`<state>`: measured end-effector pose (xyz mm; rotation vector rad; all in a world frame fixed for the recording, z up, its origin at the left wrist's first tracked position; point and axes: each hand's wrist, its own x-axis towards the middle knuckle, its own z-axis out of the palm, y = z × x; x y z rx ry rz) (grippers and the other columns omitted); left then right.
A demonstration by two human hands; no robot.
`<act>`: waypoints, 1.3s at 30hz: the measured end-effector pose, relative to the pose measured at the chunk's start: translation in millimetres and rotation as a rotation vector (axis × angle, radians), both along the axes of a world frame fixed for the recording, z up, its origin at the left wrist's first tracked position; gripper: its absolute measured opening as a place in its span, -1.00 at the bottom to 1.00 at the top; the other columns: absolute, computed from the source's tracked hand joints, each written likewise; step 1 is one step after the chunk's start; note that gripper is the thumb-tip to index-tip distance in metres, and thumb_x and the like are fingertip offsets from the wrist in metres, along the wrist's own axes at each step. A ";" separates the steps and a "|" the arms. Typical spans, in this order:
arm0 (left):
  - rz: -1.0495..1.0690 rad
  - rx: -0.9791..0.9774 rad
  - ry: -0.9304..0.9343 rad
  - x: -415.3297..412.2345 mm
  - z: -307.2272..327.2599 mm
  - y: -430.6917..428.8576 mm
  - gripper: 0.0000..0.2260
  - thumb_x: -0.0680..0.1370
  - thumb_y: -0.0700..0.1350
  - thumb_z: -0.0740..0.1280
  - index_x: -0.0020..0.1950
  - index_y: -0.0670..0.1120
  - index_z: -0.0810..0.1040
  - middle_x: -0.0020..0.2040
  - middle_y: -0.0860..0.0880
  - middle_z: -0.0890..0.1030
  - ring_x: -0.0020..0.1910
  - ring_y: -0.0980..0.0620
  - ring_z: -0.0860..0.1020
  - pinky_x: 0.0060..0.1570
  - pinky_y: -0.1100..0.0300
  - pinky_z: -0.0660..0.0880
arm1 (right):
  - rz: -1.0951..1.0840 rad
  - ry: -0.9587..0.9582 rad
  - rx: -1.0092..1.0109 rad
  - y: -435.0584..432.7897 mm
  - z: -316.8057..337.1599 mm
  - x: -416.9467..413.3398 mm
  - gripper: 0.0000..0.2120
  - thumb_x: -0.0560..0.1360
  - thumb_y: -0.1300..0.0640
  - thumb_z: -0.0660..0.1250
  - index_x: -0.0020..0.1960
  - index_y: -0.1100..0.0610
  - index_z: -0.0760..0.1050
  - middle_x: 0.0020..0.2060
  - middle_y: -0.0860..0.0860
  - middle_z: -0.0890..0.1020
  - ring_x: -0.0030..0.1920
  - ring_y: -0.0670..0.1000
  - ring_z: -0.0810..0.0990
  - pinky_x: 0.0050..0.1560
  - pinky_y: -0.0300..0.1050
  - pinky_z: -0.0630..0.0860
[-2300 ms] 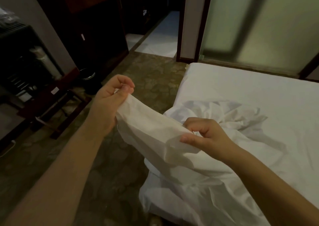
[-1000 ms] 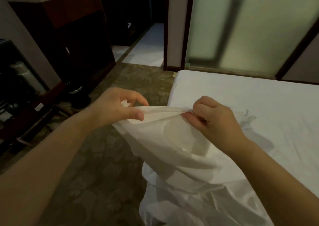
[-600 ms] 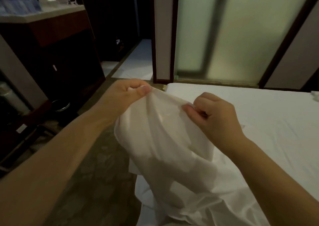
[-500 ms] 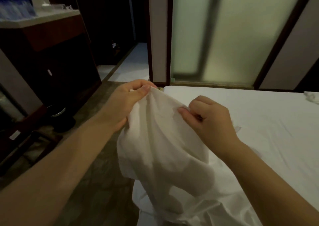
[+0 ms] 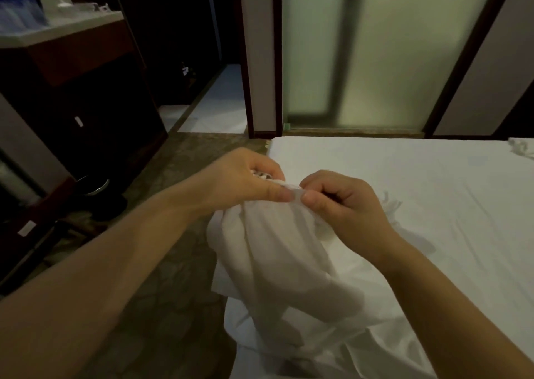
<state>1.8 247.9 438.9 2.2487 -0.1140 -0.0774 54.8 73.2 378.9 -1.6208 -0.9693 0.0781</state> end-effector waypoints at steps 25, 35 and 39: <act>-0.104 -0.006 0.019 -56.0 1.9 79.7 -0.90 0.19 0.19 0.45 -0.38 0.23 0.62 -0.37 0.22 0.56 -0.31 0.27 0.53 -0.23 0.41 0.43 | 0.385 0.139 -0.326 39.7 3.3 20.1 -0.92 0.26 -0.13 0.41 -0.39 -0.18 0.63 -0.41 -0.16 0.56 -0.33 -0.16 0.53 -0.27 -0.37 0.41; 0.248 -0.067 -0.215 3.6 47.9 99.6 -0.87 0.41 -0.01 0.42 -0.34 0.05 0.63 -0.35 0.10 0.57 -0.33 0.23 0.54 -0.29 0.35 0.42 | 0.050 0.131 -0.192 21.6 70.0 82.7 -0.44 0.12 -0.30 0.51 -0.42 0.23 0.52 -0.52 0.01 0.43 -0.50 -0.08 0.36 -0.50 -0.30 0.25; 0.220 -0.116 -0.405 79.7 153.3 71.7 -0.84 0.51 -0.12 0.36 -0.29 -0.03 0.58 -0.41 0.13 0.55 -0.40 0.23 0.51 -0.29 0.31 0.42 | -0.179 -0.098 -0.189 -8.9 214.2 131.4 -0.59 0.27 -0.11 0.47 -0.51 0.19 0.46 -0.54 0.00 0.34 -0.50 -0.12 0.28 -0.47 -0.27 0.20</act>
